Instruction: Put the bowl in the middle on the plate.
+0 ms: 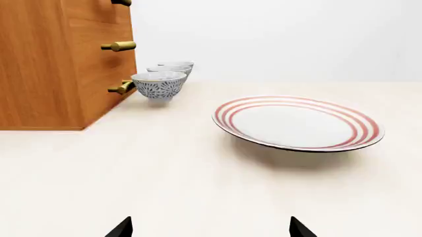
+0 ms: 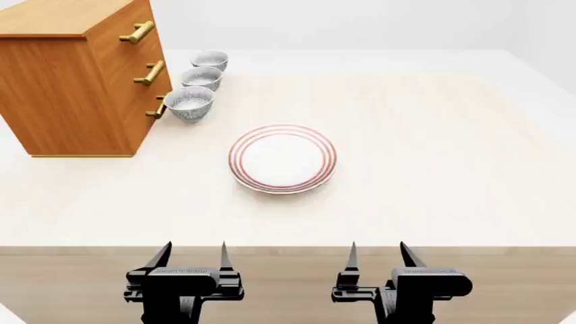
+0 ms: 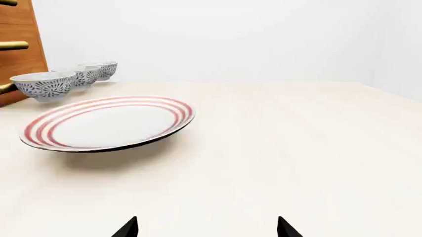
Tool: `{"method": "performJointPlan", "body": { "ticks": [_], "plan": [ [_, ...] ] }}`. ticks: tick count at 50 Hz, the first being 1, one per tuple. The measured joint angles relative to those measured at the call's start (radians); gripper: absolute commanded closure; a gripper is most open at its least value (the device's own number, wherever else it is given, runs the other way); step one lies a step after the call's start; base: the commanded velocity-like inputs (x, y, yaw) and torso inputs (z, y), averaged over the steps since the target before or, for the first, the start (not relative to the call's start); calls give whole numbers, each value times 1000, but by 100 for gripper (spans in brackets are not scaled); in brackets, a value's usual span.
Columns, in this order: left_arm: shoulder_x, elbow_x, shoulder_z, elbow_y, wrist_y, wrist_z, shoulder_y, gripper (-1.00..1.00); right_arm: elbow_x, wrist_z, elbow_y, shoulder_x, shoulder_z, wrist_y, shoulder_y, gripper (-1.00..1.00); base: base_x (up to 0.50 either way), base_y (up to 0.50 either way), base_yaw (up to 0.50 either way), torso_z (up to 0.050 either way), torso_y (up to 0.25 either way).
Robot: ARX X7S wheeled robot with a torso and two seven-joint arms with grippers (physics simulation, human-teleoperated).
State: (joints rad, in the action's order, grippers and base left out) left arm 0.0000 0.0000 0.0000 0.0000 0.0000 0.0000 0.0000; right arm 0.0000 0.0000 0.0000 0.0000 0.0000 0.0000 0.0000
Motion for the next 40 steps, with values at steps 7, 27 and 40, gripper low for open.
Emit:
{"method": "performJointPlan", "body": {
  "ticks": [7,27,40],
  "plan": [
    [-13,-14,14,3,0,-14,0,-100,9,17,4,12,-16,-1,2,-100,0,0,0,0,0],
    [-70,-57,47,204,-100,-66,43,-100,90,71,-195,61,-36,88,-36,-100,0,0,0,0,0],
    [-108,-70,40,476,-221,-108,99,-100,159,105,-466,97,-24,197,-89,-100,0,0,0,0,0]
  ]
}}
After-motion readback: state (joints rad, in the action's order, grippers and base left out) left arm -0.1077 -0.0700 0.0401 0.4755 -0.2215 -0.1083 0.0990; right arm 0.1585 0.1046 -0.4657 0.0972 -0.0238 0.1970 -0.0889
